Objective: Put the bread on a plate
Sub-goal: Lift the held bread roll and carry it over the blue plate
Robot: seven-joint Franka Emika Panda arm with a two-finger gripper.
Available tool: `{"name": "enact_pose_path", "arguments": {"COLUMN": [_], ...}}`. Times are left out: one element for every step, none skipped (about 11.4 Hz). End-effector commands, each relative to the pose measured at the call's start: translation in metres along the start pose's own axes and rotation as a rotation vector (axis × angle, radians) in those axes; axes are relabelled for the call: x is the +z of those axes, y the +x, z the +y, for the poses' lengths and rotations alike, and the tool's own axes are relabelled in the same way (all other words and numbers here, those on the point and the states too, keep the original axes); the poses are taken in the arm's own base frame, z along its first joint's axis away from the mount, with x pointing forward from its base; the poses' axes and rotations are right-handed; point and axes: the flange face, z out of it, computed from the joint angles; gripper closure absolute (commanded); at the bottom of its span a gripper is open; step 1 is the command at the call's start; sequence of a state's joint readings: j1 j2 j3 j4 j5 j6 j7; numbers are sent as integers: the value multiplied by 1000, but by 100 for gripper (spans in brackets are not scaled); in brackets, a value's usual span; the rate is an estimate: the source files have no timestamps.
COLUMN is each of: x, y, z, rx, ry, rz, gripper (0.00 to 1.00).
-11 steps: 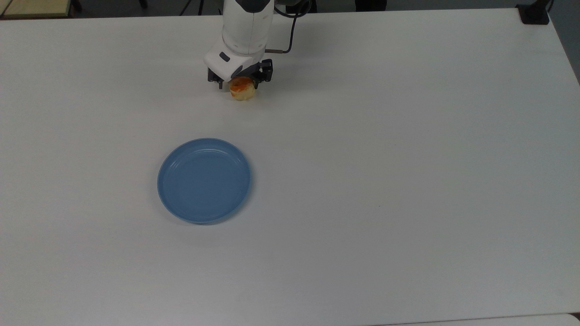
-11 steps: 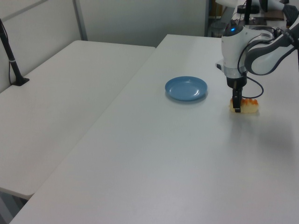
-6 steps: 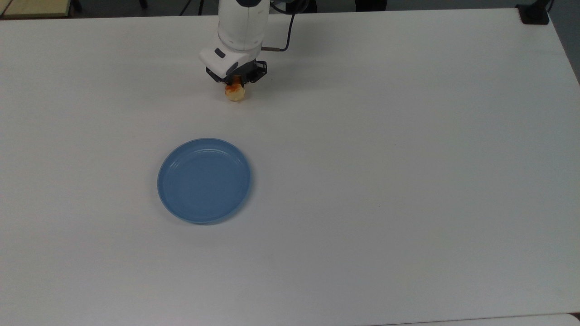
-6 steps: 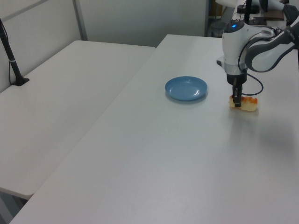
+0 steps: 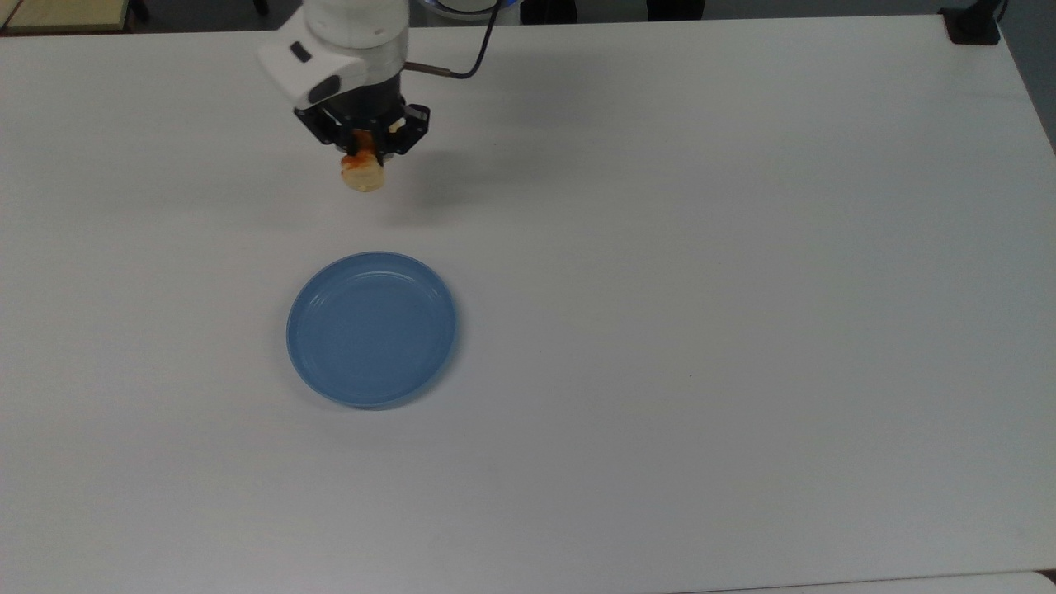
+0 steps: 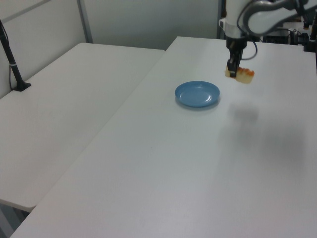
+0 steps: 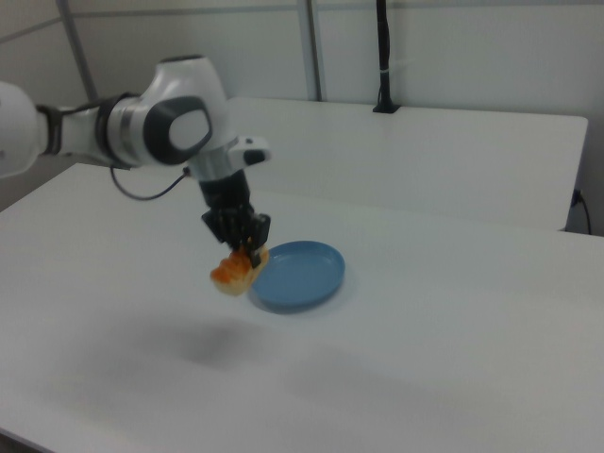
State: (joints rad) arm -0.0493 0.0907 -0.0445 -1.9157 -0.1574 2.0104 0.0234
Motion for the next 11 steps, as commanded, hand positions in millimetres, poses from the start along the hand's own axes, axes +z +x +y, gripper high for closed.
{"name": "enact_pose_path", "arguments": {"x": [-12, -13, -9, -7, 1, 11, 18, 28, 41, 52, 61], "y": [79, 88, 97, 107, 117, 123, 128, 134, 142, 151, 158], "z": [18, 22, 20, 20, 20, 19, 17, 16, 10, 7, 4], "rx": [50, 89, 106, 111, 117, 118, 118, 139, 162, 185, 205], "ry": [65, 70, 68, 65, 61, 55, 55, 52, 49, 45, 39], "rz": [-61, -41, -36, -25, -24, -28, -8, 10, 33, 49, 55], "gripper": [75, 75, 75, 75, 75, 75, 75, 75, 75, 75, 75]}}
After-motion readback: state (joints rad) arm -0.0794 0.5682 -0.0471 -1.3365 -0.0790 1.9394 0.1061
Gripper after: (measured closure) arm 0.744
